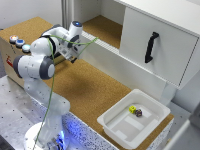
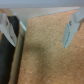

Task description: Go open the drawer

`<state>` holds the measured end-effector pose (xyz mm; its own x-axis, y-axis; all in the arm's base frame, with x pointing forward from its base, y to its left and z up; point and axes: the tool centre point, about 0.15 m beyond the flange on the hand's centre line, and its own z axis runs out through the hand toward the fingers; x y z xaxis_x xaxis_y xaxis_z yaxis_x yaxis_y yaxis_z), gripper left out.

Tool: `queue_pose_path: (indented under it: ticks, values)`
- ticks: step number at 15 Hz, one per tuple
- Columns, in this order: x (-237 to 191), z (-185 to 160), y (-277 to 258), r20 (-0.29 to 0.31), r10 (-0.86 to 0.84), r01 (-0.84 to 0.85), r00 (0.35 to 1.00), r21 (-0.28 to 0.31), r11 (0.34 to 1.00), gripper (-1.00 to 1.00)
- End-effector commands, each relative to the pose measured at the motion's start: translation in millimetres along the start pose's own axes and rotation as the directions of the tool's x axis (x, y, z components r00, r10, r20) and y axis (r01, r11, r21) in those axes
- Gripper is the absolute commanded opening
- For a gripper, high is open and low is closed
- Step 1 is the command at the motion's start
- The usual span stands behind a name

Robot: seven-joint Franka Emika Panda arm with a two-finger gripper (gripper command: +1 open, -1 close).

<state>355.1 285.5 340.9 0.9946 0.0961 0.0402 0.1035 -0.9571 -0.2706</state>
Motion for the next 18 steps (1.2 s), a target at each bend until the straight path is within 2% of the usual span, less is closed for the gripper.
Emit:
queue_pose_path:
  ticks: [1, 5, 6, 9, 12, 13, 15, 18]
  values:
    - [4.8, 20.4, -52.3, 0.028, -0.038, 0.037, 0.999, 0.015, 0.999, 1.00]
    - [-1.7, 23.3, -63.1, 0.032, -0.074, 0.073, 0.997, 0.024, 0.997, 1.00]
    - [-3.4, 12.7, -64.6, 0.010, -0.074, 0.074, 0.997, 0.017, 0.997, 1.00]
    - [-18.3, -25.6, -79.1, -0.084, -0.104, 0.098, 0.991, -0.076, 0.992, 1.00]
    - [-30.5, -47.2, -87.2, -0.104, -0.130, 0.124, 0.986, -0.065, 0.990, 1.00]
    - [-30.3, -46.6, -88.1, -0.095, -0.133, 0.128, 0.987, -0.053, 0.990, 1.00]
    - [-26.8, -33.9, -86.1, -0.067, -0.126, 0.122, 0.990, -0.065, 0.990, 1.00]
    - [-25.3, -26.3, -81.1, -0.064, -0.105, 0.097, 0.992, -0.107, 0.989, 1.00]
